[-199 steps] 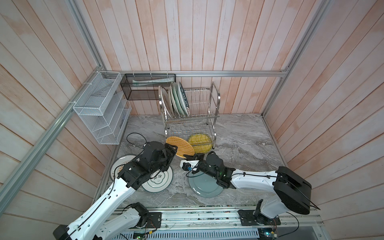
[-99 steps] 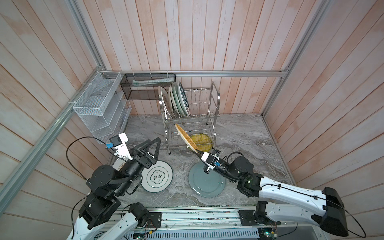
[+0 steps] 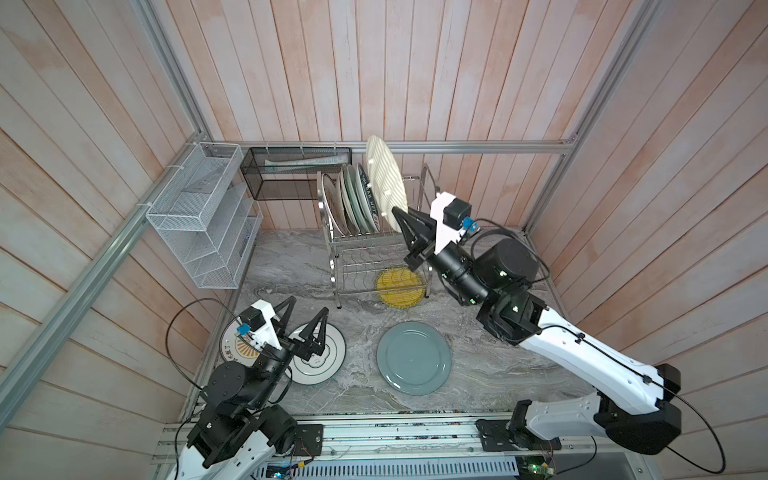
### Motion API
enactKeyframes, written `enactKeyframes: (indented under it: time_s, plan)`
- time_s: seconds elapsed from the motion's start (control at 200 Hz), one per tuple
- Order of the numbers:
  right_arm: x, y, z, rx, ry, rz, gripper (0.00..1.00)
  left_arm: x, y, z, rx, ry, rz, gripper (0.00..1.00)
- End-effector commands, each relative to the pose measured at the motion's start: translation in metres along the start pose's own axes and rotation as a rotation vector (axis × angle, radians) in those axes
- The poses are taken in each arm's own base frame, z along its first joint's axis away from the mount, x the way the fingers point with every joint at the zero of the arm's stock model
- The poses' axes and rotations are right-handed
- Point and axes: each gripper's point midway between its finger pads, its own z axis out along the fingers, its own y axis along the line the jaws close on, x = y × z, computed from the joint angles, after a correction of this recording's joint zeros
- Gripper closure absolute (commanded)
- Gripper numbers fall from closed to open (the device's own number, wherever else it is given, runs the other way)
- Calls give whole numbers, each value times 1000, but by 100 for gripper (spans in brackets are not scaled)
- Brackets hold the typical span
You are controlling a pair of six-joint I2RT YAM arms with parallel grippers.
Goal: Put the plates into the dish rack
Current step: 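Raise the tan woven basket with the right gripper over the dish rack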
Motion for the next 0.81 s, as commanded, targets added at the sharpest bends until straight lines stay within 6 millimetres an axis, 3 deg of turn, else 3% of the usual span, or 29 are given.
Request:
enactKeyframes:
  time_s: [0.0, 0.165, 0.295, 0.63, 0.8]
  plan:
    - [12, -39, 20, 36, 65, 130, 100, -2, -7, -1, 50, -52, 33, 0]
    - [41, -91, 46, 99, 138, 214, 100, 3, -5, 0, 38, -28, 40, 0]
    - [71, -110, 60, 103, 200, 303, 100, 0, -6, -1, 43, -33, 55, 0]
    - [125, -123, 81, 133, 302, 375, 100, 2, -8, -3, 58, -26, 54, 0]
    - [140, -130, 83, 175, 327, 387, 100, 3, -8, -2, 57, -22, 54, 0]
